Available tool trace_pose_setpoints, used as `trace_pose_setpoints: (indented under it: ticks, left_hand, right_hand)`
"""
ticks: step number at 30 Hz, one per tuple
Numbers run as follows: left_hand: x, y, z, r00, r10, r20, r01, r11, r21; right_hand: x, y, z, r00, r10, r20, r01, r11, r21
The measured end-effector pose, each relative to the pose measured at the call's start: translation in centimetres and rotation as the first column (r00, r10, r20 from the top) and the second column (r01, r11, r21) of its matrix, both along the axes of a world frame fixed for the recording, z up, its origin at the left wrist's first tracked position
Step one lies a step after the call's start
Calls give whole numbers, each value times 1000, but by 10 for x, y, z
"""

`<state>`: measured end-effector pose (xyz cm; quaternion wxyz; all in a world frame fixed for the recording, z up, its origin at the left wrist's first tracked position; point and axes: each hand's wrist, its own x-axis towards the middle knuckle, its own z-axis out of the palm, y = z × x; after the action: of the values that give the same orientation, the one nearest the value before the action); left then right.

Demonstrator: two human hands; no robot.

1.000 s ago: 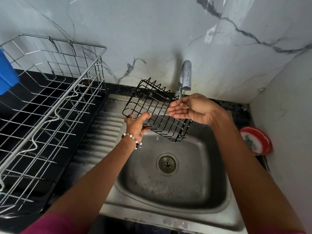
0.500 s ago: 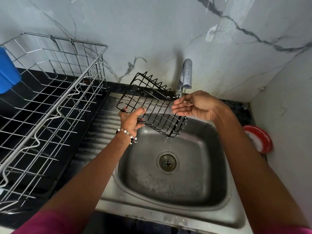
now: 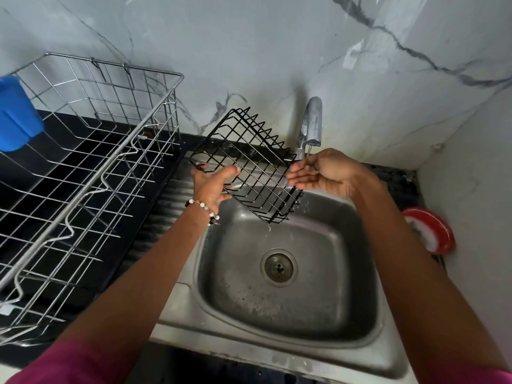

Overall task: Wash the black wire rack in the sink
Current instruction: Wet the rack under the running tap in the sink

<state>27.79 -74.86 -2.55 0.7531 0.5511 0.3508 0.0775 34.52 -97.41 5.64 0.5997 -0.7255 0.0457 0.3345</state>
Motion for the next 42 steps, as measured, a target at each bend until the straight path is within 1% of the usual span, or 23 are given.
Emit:
trace_pose_setpoints:
  ticks: [2, 5, 6, 9, 12, 15, 16, 19, 22, 24, 26, 28, 29, 31, 32, 33, 35, 36, 39, 40, 42]
  left_hand:
    - [0, -2, 1, 1000, -3, 5, 3, 1000, 2]
    - [0, -2, 3, 1000, 1, 12, -1, 1000, -3]
    - [0, -2, 4, 1000, 1, 11, -1, 1000, -4]
    - [1, -3, 3, 1000, 8, 1, -8, 1000, 5]
    - [2, -3, 5, 1000, 15, 5, -15, 1000, -4]
    - [1, -4, 3, 1000, 24, 4, -24, 1000, -16]
    - [1, -4, 2, 1000, 30, 6, -30, 999, -26]
    - [0, -2, -3, 999, 38, 29, -36, 997, -68]
    - [-2, 0, -7, 998, 38, 52, -32, 993, -114]
    - [-2, 1, -8, 997, 45, 67, -36, 990, -136]
    - [-2, 2, -8, 995, 50, 85, -37, 987, -156]
    - [-3, 1, -8, 994, 46, 100, -28, 984, -175]
    - [-3, 1, -8, 993, 48, 108, -28, 983, -181]
    - [-3, 1, -9, 991, 45, 125, -22, 983, -184]
    - [-2, 1, -10, 991, 38, 129, -14, 983, -184]
    - [-2, 1, -11, 991, 33, 133, -8, 983, -183]
    - [-3, 0, -12, 990, 36, 140, -10, 983, -184]
    - [-4, 0, -12, 989, 40, 141, -13, 982, -186]
    - [-5, 0, -13, 989, 29, 148, -1, 982, -187]
    - [-6, 0, -13, 988, 17, 153, 13, 981, -196]
    - [-9, 0, -12, 986, -5, 165, 41, 976, -213]
  right_hand:
    - [2, -2, -2, 998, -39, 48, 42, 998, -54]
    - [-1, -4, -2, 1000, 20, -4, -20, 999, 30]
    - [-1, -5, -2, 1000, 24, -12, -24, 999, 33]
    - [1, -9, -3, 999, -38, 23, 38, 999, -27]
    - [-1, -13, -2, 1000, 8, -22, -8, 999, 37]
    - [0, -15, -2, 998, -57, 38, 57, 998, -19]
    - [0, -15, -1, 998, -58, 40, 58, 998, -12]
    - [-3, -15, -1, 1000, -16, -26, 17, 998, 67]
    - [-3, -13, -2, 999, -37, 22, 37, 999, 20]
    - [-4, -13, -1, 1000, 8, -2, -8, 999, 49]
    - [-3, -14, -2, 1000, 11, -24, -10, 998, 62]
    - [-3, -16, -3, 1000, -14, 13, 14, 1000, 18]
    - [-4, -16, -2, 1000, 9, 20, -9, 1000, 16]
    - [-7, -16, -3, 997, 77, 2, -77, 995, 65]
    - [-9, -16, -3, 997, 83, -5, -82, 993, 83]
    - [-8, -16, -3, 998, 57, 0, -57, 995, 76]
    - [-6, -17, -4, 998, -53, 34, 52, 998, 41]
    - [-4, -18, -4, 996, -84, 33, 83, 995, 51]
    - [-5, -21, 0, 995, -101, 5, 99, 986, 137]
    - [-5, -21, 2, 992, -124, 26, 119, 983, 142]
    - [-3, -21, 2, 966, -220, 135, 209, 973, 94]
